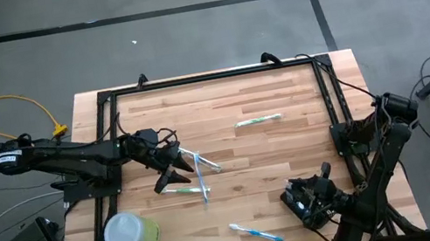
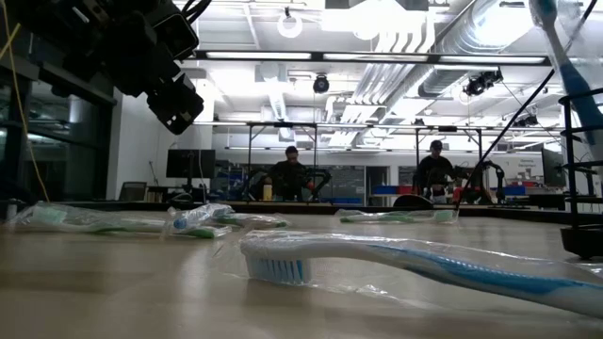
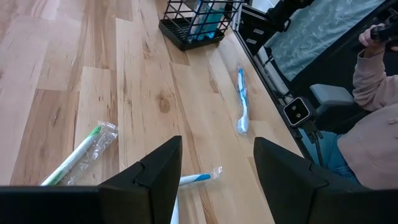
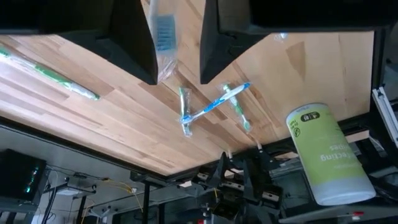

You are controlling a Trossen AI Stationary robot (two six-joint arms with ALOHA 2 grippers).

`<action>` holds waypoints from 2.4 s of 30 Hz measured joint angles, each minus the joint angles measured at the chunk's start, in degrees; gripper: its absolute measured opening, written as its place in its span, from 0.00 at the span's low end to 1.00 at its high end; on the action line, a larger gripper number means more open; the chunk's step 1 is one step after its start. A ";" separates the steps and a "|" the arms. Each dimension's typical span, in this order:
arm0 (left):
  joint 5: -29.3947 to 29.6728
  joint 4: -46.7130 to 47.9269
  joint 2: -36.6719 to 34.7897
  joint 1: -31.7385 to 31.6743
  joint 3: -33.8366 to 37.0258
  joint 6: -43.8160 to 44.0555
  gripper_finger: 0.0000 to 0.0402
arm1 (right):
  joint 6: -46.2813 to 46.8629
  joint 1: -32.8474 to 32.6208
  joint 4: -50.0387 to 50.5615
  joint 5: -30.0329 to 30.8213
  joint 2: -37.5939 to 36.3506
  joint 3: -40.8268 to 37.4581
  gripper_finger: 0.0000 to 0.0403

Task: Pick & Place toothbrushing station
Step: Put the bottom blue toothbrush into the top of the black wire organizer

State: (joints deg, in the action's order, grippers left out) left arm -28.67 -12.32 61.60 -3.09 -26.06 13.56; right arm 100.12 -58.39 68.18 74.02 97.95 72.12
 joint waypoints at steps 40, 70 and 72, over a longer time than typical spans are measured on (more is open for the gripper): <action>-0.04 -0.63 0.00 0.01 0.00 0.35 0.49 | -77.42 22.29 -50.89 -23.83 -13.09 -0.01 0.30; -1.51 -0.62 0.00 0.02 0.00 0.40 0.49 | -77.44 35.19 -53.28 -66.36 -3.63 1.78 0.25; -1.49 -0.63 -0.01 0.02 0.00 0.39 0.49 | -77.44 35.42 -52.73 -67.15 -3.67 2.82 0.25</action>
State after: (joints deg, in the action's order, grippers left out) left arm -30.16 -12.95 61.60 -3.07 -26.06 13.96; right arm 22.68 -22.97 15.45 6.87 94.28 74.94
